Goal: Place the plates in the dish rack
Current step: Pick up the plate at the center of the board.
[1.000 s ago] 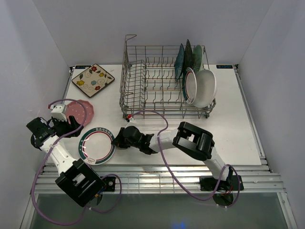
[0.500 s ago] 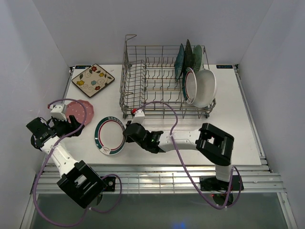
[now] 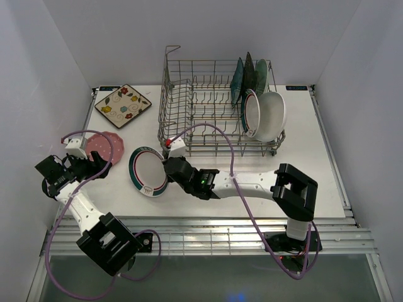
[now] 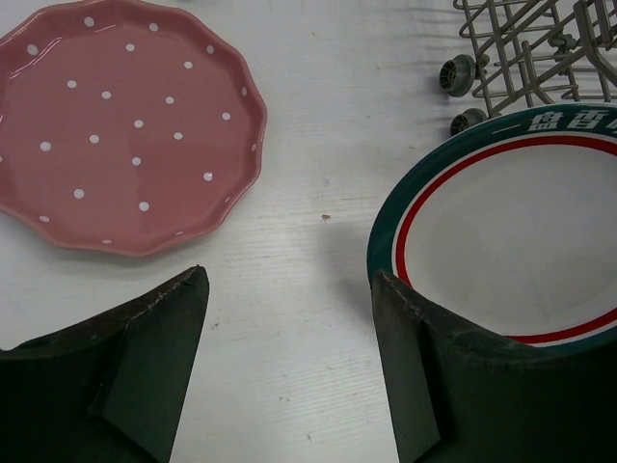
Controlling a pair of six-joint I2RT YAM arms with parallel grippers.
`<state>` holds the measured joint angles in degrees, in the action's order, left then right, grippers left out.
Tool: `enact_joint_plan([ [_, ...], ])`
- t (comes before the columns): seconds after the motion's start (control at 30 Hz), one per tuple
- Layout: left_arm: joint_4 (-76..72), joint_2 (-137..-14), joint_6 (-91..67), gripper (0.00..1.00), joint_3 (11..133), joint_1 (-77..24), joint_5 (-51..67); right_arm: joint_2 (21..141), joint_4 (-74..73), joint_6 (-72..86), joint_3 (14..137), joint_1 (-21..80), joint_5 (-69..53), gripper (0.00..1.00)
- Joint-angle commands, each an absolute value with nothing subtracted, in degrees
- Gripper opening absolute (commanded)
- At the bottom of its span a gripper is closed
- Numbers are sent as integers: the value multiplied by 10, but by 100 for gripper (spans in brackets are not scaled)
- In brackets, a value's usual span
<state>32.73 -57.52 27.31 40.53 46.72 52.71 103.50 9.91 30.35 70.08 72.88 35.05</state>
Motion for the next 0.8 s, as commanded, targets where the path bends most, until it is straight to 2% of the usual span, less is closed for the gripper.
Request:
enact_joint_plan([
  [0.0, 301, -564, 259, 79, 400, 469, 540, 991, 127, 243, 762, 734, 386, 8],
  [0.47, 289, -577, 270, 97, 400, 470, 526, 937, 94, 120, 859, 736, 438, 8],
  [0.77, 287, -567, 265, 98, 398, 469, 526, 891, 97, 52, 898, 736, 477, 8],
])
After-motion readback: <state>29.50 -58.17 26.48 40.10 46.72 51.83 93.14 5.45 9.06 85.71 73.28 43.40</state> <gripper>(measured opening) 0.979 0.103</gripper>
